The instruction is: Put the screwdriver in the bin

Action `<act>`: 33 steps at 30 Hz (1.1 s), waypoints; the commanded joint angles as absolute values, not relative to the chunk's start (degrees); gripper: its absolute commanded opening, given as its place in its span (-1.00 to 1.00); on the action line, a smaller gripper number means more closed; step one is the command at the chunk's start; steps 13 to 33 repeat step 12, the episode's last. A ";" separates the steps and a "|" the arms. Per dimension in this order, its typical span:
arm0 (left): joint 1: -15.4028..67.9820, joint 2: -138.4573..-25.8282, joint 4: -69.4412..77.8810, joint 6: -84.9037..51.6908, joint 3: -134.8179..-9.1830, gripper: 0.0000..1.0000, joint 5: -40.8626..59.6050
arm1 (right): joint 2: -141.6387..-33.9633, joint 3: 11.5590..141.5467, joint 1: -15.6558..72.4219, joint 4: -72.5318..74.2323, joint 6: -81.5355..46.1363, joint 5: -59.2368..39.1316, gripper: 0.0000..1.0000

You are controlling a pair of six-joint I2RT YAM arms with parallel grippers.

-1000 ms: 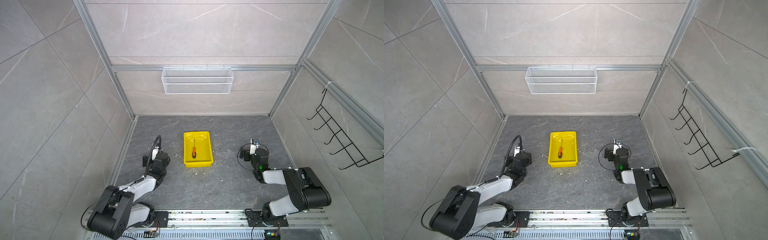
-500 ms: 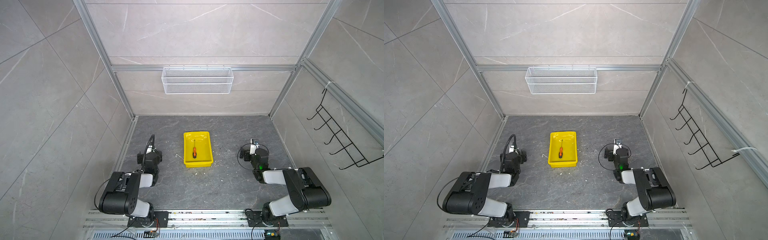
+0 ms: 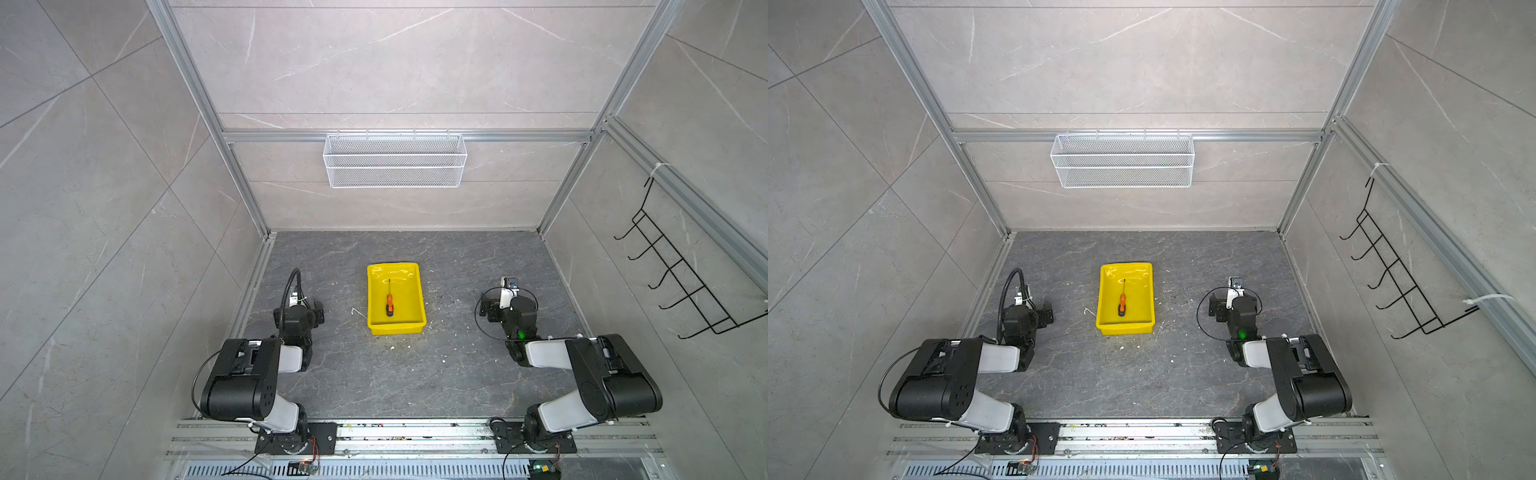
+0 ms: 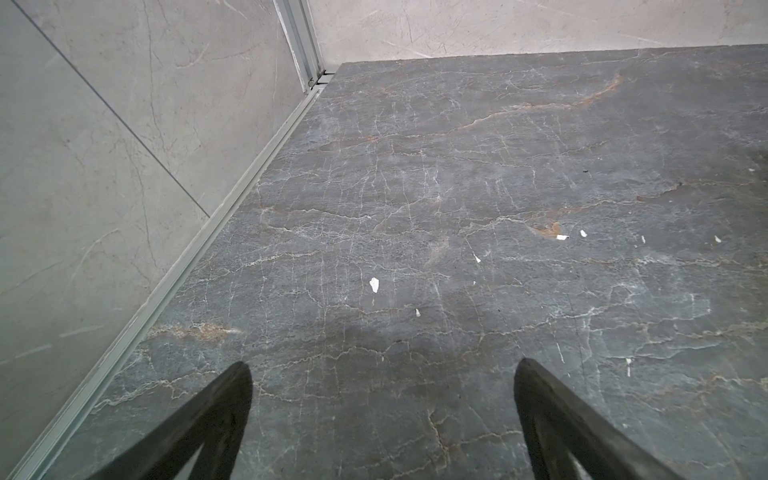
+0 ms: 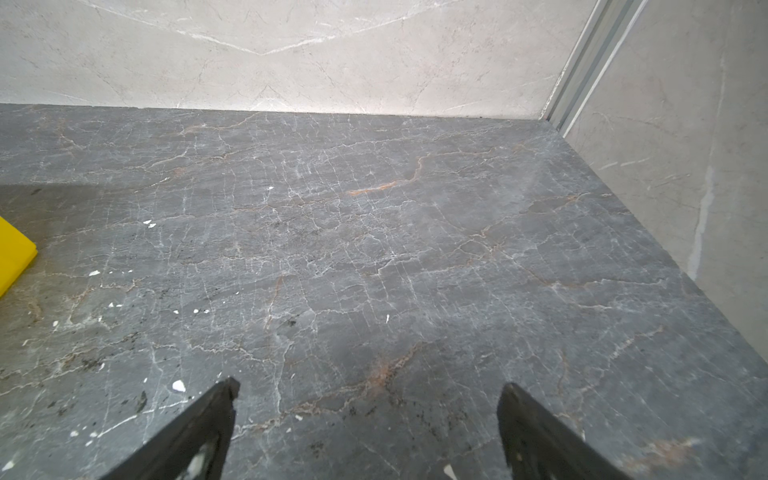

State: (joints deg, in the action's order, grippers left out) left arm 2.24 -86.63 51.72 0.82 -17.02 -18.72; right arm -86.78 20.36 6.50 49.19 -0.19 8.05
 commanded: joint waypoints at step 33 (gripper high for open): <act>1.76 -86.31 53.17 -0.29 -18.58 1.00 -17.36 | -87.00 21.01 5.99 49.52 1.06 1.76 0.99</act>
